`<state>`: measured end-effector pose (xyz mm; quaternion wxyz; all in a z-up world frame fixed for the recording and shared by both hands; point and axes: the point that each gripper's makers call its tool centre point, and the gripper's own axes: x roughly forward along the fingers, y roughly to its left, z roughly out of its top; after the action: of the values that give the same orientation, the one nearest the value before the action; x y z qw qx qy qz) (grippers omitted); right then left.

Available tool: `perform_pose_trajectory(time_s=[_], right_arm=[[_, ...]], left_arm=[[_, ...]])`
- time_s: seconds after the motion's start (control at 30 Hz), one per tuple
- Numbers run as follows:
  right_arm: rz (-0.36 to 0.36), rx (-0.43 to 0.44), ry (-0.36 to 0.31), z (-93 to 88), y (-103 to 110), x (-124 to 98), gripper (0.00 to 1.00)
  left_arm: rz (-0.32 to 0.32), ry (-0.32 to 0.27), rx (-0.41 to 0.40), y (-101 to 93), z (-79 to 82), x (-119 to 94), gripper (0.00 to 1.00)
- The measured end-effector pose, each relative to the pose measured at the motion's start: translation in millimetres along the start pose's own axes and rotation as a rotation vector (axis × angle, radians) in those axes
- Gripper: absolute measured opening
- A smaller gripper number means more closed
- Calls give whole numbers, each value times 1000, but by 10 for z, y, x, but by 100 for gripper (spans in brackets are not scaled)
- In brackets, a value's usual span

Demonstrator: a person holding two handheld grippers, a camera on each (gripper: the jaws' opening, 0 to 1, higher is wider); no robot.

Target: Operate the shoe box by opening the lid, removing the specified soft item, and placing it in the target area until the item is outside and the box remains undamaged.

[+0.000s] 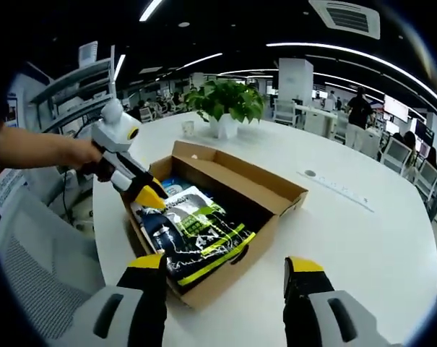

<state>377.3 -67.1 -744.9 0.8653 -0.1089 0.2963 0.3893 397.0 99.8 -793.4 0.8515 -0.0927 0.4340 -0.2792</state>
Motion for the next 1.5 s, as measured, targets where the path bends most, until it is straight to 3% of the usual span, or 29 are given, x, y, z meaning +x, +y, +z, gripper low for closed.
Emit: perform_pose_trajectory(time_s=[0.4, 0.53, 0.67, 1.1, 1.5], right_arm=[[28, 17, -5, -76, 66, -1, 63], [27, 24, -1, -104, 65, 5, 62], [28, 26, -2, -116, 90, 13, 62], [42, 26, -26, -28, 166, 69, 59], [75, 20, -33, 105, 297, 207, 54]], left_arm=[[-86, 5, -143, -109, -24, 79, 16], [-88, 0, -177, -88, -21, 87, 14], [-84, -10, -189, -76, -8, 54, 0], [-74, -23, -192, -126, -50, -36, 0], [-38, -40, -190, 0, -43, -186, 0]])
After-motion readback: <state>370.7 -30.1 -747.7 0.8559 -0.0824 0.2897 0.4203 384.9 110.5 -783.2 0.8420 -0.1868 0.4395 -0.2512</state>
